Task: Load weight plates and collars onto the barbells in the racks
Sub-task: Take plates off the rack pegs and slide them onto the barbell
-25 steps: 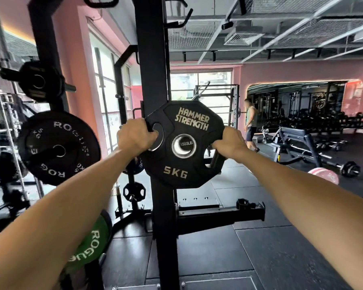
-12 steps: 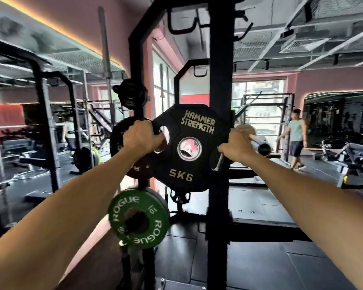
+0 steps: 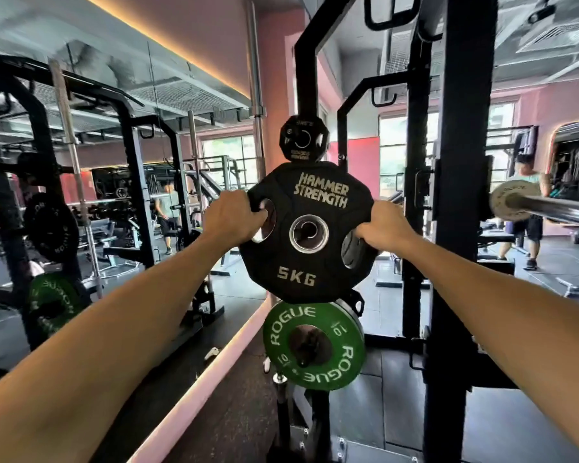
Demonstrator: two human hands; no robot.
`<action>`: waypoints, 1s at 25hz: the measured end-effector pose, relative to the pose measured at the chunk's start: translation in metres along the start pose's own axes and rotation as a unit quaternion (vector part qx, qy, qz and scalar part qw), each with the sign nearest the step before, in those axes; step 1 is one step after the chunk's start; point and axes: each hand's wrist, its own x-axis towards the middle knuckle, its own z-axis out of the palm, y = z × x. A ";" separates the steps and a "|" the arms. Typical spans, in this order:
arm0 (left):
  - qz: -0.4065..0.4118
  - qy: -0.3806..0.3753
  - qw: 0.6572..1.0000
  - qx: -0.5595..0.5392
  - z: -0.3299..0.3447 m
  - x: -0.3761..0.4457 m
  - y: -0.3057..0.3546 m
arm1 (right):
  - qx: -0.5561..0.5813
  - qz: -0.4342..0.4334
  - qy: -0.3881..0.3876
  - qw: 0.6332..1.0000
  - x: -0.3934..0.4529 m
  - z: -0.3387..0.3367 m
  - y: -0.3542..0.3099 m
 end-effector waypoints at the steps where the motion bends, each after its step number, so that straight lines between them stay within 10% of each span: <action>1: 0.000 0.003 1.000 -0.001 0.002 0.008 -0.014 | -0.004 0.002 0.000 1.000 0.008 0.012 -0.008; 25: 0.068 -0.074 0.992 -0.071 0.289 0.239 -0.132 | -0.126 0.107 -0.023 0.986 0.219 0.220 0.076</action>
